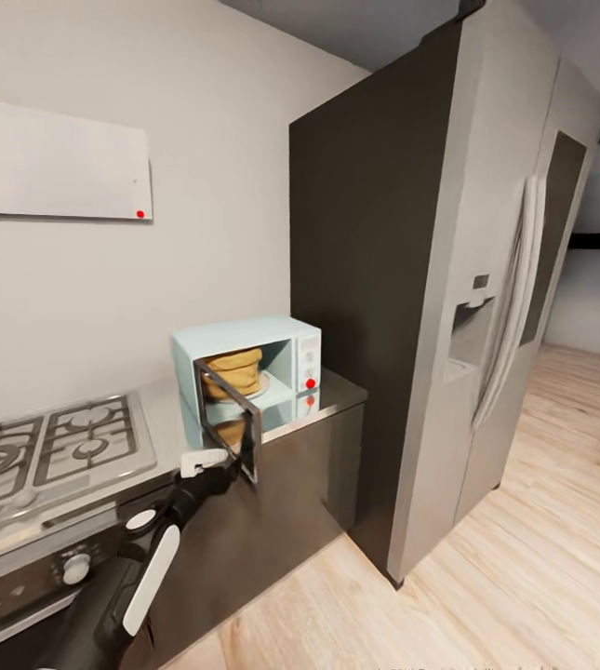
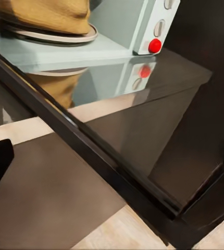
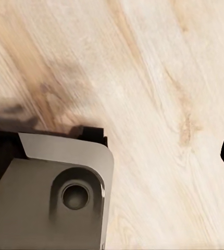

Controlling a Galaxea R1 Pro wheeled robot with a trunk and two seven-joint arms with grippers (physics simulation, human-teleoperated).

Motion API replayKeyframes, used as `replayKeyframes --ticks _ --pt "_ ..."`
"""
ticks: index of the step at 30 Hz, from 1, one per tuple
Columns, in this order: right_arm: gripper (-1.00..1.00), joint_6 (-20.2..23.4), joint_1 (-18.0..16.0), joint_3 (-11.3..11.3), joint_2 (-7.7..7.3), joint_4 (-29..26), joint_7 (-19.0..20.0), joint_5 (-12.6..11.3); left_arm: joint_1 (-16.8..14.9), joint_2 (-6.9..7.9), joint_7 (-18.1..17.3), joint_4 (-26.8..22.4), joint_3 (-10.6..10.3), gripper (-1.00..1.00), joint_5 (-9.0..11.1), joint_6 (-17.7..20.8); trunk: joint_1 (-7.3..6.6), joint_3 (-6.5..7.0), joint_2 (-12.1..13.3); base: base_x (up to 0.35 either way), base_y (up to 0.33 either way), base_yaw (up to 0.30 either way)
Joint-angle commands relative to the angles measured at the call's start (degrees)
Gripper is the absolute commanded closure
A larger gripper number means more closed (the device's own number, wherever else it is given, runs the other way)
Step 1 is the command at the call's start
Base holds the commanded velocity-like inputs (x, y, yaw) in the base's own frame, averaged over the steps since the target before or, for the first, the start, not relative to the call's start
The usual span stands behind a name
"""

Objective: In the kitchen, take the popcorn bag from the countertop, put it into the microwave, and heat it until the popcorn is cooked so the cooked popcorn ends up inside the bag.

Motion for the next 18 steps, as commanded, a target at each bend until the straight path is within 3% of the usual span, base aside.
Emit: replayKeyframes --ticks 1,10,18 --pt "-1.0 -0.1 -0.1 -0.5 -0.06 0.1 0.1 0.5 0.0 -0.02 0.0 -0.2 0.0 -1.0 0.5 0.2 0.0 -0.07 -0.1 0.0 0.0 -0.178" --pt "-1.0 -0.2 -0.1 -0.5 -0.06 0.1 0.1 0.5 0.0 -0.08 0.4 -0.4 0.2 -1.0 1.8 0.1 0.0 -0.06 -0.1 0.013 0.0 -0.133" --pt "-1.0 -0.2 -0.1 -0.5 -0.41 0.1 0.1 0.5 0.0 -0.08 0.3 -0.4 0.2 -1.0 2.3 0.1 0.0 -0.06 -0.1 0.316 0.0 -0.051"
